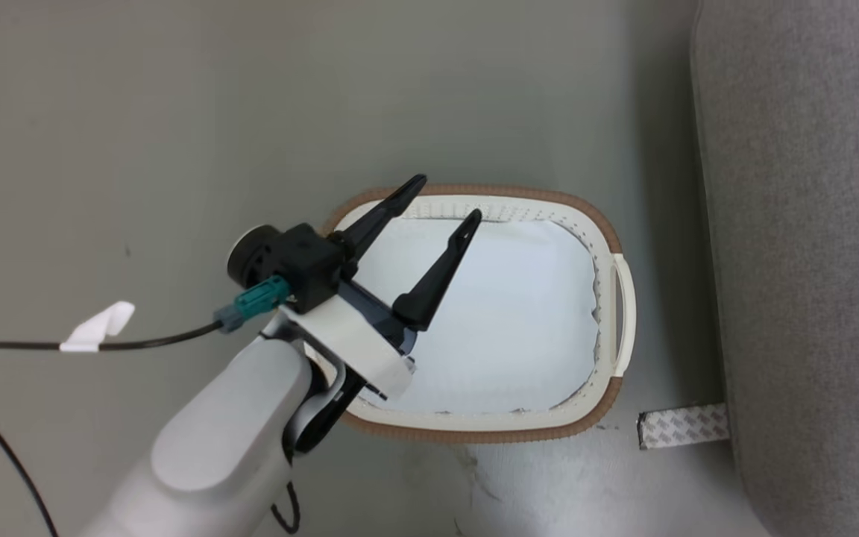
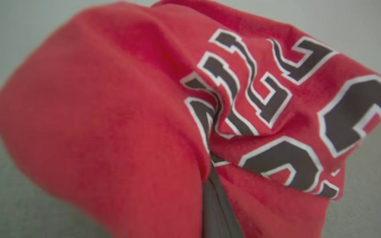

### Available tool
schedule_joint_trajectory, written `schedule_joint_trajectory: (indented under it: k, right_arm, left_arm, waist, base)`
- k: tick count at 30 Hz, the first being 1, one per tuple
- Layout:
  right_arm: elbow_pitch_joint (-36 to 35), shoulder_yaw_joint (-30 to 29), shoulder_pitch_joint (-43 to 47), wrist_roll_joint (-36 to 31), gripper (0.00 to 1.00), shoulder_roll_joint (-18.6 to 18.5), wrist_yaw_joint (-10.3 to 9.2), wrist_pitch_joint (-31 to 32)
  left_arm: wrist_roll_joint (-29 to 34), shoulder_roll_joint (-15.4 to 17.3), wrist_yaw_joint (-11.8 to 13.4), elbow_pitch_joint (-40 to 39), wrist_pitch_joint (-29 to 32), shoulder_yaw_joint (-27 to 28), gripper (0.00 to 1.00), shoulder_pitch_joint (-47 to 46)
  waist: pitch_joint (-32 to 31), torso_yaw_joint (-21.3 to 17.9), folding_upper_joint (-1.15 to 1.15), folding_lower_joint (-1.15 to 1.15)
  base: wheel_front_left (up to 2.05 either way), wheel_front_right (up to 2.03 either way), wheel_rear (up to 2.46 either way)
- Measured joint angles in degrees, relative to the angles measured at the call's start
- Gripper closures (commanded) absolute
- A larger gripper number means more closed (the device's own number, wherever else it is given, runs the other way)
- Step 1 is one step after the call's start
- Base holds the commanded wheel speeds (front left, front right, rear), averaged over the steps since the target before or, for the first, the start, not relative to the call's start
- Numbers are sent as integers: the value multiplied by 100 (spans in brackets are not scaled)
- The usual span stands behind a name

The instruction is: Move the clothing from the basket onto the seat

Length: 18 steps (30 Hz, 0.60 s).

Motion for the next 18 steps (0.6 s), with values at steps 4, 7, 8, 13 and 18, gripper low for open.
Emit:
schedule_joint_trajectory:
  k: [4,7,8,13,18]
  right_arm:
    - [-52,-541,324,-457,0,266,-1,-204]
    - [-252,-664,598,-712,0,463,0,-308]
    - [-347,-659,706,-780,0,499,0,-354]
    - [-884,-622,1289,-866,0,664,0,-511]
    - [-1483,-410,2012,-714,0,803,0,-601]
  left_arm:
    - [-23,-2,-2,21,-19,177,0,157]
    - [-23,-14,-1,7,-27,401,0,346]
    - [-23,-16,-1,5,-27,482,0,435]
    - [4,-96,71,49,-32,888,0,930]
    - [136,-221,247,142,-32,1373,0,1411]
  waist:
    - [-216,-9,0,-1]
    - [-447,-60,0,-2]
    - [-535,-81,0,-2]
    - [-1049,-167,-1,-2]
    - [-1671,-169,-1,-3]
  base:
    - [0,0,0]
    - [0,0,0]
    - [0,0,0]
    - [0,0,0]
    - [0,0,0]
